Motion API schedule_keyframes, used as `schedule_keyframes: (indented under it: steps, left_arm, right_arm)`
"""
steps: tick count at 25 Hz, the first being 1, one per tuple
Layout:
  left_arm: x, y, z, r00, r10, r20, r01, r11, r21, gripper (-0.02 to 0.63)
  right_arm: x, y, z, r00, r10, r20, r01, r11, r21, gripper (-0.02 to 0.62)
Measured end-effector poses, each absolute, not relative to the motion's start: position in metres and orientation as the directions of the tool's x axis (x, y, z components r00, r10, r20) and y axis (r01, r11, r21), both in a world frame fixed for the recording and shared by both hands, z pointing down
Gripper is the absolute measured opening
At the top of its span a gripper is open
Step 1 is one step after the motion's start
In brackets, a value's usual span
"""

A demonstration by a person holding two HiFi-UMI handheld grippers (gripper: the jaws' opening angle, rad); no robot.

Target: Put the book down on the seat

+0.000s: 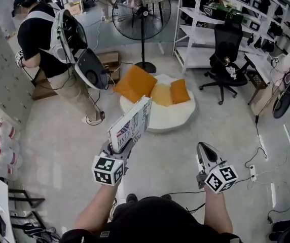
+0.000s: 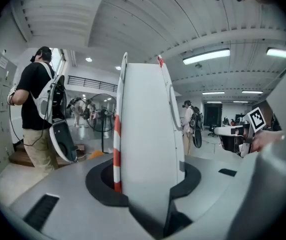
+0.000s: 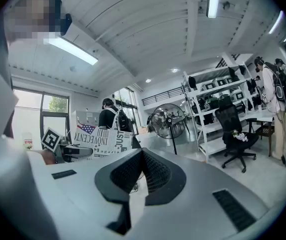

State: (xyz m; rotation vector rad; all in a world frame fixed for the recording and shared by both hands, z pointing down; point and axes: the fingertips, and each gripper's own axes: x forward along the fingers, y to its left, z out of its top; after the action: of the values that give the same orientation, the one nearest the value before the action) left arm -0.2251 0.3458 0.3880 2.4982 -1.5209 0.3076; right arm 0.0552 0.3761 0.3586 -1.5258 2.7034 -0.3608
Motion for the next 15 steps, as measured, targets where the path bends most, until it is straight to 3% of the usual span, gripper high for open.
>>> schedule_keyframes:
  steps: [15]
  left_arm:
    - [-0.138,0.355,0.398,0.451,-0.844,0.291,-0.888,-0.456,0.054,0.160]
  right_arm:
    - [0.122,0.391,0.372,-0.611,-0.787,0.078,-0.767,0.566,-0.301,0.014]
